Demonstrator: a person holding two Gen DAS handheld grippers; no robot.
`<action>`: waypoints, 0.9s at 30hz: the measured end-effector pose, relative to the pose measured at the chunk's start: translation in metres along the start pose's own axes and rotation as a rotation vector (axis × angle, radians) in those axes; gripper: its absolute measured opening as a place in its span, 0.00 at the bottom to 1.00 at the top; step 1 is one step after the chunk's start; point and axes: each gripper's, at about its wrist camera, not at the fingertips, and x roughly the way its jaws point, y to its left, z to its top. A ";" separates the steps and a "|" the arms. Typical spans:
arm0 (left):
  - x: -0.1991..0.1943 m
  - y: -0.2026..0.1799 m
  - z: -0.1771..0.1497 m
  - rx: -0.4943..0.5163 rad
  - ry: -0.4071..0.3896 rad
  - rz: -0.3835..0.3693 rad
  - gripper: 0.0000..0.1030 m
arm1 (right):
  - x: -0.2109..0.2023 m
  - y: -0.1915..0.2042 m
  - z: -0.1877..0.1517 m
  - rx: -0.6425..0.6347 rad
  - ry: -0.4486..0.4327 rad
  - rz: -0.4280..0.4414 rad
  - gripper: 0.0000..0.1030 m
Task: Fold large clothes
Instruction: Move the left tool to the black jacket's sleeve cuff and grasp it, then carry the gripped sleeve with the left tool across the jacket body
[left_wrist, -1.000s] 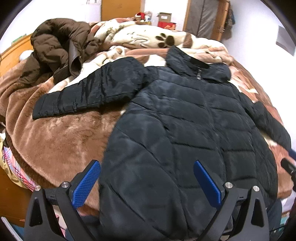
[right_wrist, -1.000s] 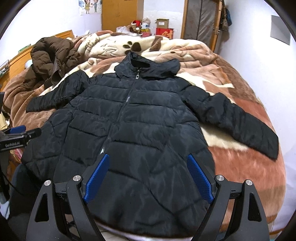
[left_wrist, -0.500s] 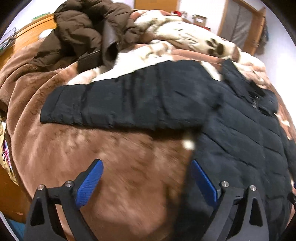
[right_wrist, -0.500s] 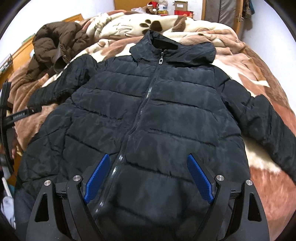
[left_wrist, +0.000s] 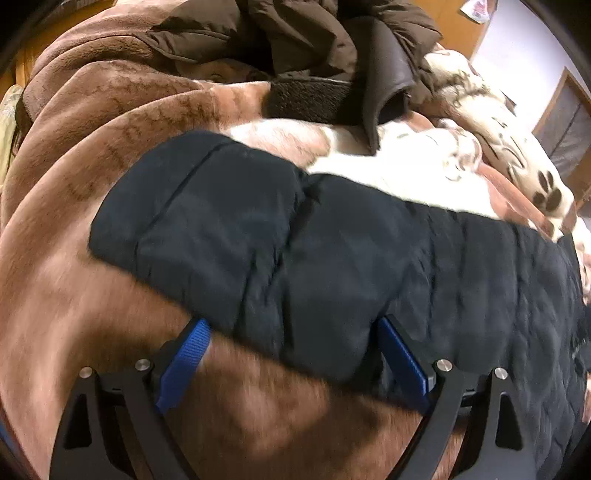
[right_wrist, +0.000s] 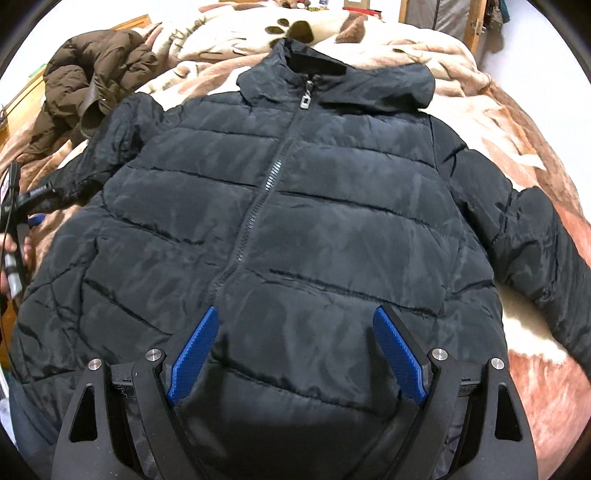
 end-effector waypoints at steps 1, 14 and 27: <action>0.005 -0.002 0.003 0.004 -0.003 0.010 0.90 | 0.002 -0.002 -0.001 0.004 0.006 -0.002 0.84; -0.032 -0.054 0.023 0.190 -0.052 0.034 0.17 | -0.014 -0.011 -0.018 0.022 -0.018 -0.042 0.83; -0.185 -0.152 0.006 0.437 -0.227 -0.160 0.16 | -0.064 -0.032 -0.036 0.092 -0.126 -0.107 0.82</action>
